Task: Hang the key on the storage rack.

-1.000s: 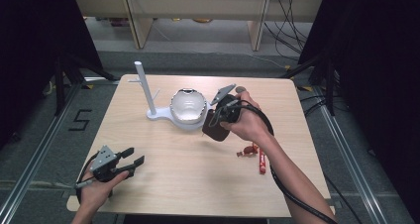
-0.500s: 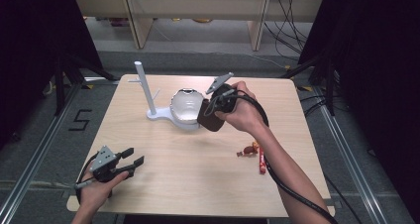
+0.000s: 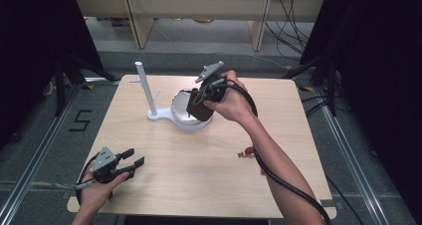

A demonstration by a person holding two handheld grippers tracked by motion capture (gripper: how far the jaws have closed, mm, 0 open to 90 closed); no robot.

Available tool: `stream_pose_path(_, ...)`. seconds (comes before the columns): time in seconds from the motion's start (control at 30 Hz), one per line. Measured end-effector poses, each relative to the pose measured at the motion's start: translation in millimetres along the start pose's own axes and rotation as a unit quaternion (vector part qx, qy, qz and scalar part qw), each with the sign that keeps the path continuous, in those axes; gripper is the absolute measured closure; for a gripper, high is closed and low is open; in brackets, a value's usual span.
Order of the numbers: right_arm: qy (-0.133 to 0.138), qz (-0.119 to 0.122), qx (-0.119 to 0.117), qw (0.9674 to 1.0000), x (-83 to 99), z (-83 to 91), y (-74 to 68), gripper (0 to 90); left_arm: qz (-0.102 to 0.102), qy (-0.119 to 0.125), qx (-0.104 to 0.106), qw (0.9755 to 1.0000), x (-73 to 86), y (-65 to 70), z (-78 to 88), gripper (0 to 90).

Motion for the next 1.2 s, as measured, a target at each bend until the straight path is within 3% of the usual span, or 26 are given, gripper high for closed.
stream_pose_path(0.07, -0.001, -0.002, -0.009, 1.0, -5.8, -0.5, 1.9, 79.6, 0.001, 0.0, -0.001, 1.0, -0.1, 0.0, 0.8, 43.0)
stream_pose_path(0.3, 0.013, -0.009, 0.003, 0.9999, -19.5, -10.3, 4.7, 79.6, 0.001, 0.0, 0.0, 1.0, 0.1, 0.4, 0.4, 43.0)
stream_pose_path(0.47, 0.014, -0.011, -0.004, 0.9998, -22.6, -21.2, 3.0, 79.6, 0.002, -0.001, -0.002, 1.0, 0.1, 0.3, 1.2, 43.0)
stream_pose_path(0.67, 0.005, -0.017, -0.011, 0.9998, -19.7, -34.8, 0.3, 79.5, 0.002, 0.0, -0.002, 1.0, 0.1, 0.2, 1.4, 43.0)
stream_pose_path(0.7, 0.017, -0.014, -0.008, 0.9997, -20.4, -39.5, 0.7, 79.5, 0.002, 0.0, -0.003, 1.0, 0.1, 0.2, 1.4, 43.0)
stream_pose_path(0.83, 0.006, -0.015, -0.013, 0.9998, -17.1, -46.3, -1.1, 79.2, 0.003, 0.0, -0.003, 1.0, 0.5, 0.0, 1.1, 43.0)
stream_pose_path(0.9, 0.017, -0.016, -0.019, 0.9995, -17.7, -53.1, -0.8, 78.5, 0.002, 0.001, 0.0, 1.0, 0.5, 0.3, 0.1, 43.0)
stream_pose_path(0.93, 0.019, -0.028, -0.024, 0.9991, -17.8, -55.4, -2.9, 78.2, 0.002, 0.001, 0.0, 1.0, 0.6, 0.6, -0.1, 43.0)
stream_pose_path(1.07, 0.033, -0.037, -0.03, 0.9983, -15.4, -69.2, -1.0, 75.4, 0.003, 0.0, 0.002, 1.0, 1.0, 0.8, -0.4, 43.0)
stream_pose_path(1.13, 0.03, -0.034, -0.032, 0.9984, -13.2, -72.8, 0.1, 73.8, 0.003, 0.0, 0.002, 1.0, 1.1, 0.6, -0.2, 43.0)
stream_pose_path(1.17, 0.023, -0.05, -0.031, 0.998, -7.8, -80.7, 1.4, 70.4, 0.003, 0.0, 0.0, 1.0, 0.9, 0.2, 0.4, 43.0)
stream_pose_path(1.2, 0.023, -0.05, -0.031, 0.998, -7.8, -80.7, 1.4, 70.4, 0.003, 0.0, 0.0, 1.0, 0.9, 0.2, 0.4, 43.0)
Point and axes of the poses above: each handheld gripper's, and its own axes: z roughly backward along the jaws, x roughly out of its underside, y roughly to its right, the point moved 8 cm from there along -z, roughly forward along the jaws, and after that the axes turned 12 degrees about x, right-handed, at the moved point
